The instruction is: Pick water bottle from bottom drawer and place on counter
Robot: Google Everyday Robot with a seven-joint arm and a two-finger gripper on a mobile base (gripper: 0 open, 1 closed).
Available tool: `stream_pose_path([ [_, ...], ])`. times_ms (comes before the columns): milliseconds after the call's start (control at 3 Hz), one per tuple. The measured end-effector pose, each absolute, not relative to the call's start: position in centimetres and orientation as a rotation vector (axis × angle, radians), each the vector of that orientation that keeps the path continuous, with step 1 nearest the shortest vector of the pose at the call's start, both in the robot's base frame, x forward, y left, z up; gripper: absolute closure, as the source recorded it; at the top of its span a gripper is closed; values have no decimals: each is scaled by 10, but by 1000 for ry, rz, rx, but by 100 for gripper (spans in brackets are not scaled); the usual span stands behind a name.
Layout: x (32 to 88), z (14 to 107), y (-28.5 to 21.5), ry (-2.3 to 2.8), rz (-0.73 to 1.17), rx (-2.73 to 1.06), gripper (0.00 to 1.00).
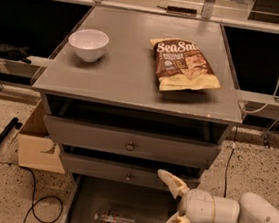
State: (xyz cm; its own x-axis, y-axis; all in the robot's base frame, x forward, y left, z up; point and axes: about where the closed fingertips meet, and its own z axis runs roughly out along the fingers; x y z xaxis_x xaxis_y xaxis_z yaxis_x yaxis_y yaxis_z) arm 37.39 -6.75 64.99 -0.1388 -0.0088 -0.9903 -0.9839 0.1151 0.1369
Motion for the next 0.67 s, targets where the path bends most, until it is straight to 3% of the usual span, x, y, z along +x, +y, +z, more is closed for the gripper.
stream_pose_path([
  [667, 372, 620, -55, 1448, 1248, -1015, 0],
])
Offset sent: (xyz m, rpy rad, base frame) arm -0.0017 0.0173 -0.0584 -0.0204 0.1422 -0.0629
